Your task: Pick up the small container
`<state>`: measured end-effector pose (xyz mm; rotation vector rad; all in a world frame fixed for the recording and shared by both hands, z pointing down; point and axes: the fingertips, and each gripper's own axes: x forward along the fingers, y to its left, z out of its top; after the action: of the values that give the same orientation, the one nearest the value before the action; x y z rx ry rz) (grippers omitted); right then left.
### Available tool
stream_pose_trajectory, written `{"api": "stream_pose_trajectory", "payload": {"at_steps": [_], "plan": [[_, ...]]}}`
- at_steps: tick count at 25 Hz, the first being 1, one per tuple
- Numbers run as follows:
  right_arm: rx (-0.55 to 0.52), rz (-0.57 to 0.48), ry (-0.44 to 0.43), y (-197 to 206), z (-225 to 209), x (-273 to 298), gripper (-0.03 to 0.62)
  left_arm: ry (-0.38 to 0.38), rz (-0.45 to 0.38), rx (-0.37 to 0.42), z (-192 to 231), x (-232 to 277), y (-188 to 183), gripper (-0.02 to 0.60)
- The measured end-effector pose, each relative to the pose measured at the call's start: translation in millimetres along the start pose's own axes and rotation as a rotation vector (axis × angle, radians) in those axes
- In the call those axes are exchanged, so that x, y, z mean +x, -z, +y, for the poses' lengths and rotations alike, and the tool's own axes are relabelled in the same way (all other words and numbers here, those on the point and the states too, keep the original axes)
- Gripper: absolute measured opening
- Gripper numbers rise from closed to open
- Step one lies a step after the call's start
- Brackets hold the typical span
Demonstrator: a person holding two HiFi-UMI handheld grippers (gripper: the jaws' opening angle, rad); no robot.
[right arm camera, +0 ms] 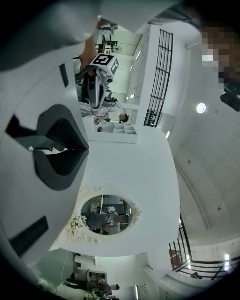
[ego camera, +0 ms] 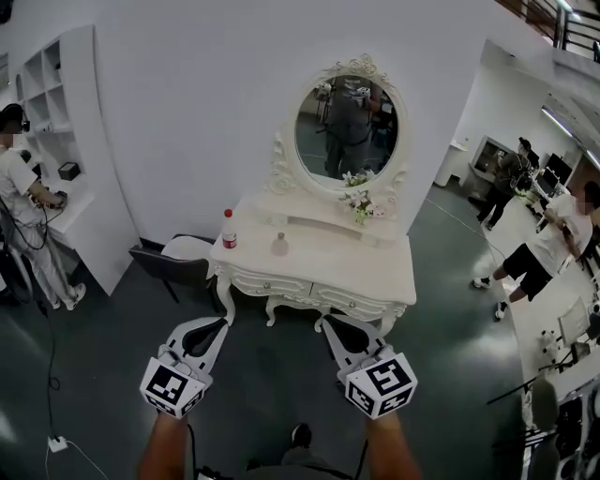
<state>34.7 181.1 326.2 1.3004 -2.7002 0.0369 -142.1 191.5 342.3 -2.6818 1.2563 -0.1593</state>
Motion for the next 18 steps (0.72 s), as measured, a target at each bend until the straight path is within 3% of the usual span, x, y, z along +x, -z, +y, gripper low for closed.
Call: {"api": "stream_pose_trajectory", "payload": {"at_steps": [18], "plan": [[0.009, -0.006, -0.148, 1.2, -123.5, 79.5, 0.025, -0.144, 0.052, 0.005, 31.6, 118.0, 7.5, 0.018]]}}
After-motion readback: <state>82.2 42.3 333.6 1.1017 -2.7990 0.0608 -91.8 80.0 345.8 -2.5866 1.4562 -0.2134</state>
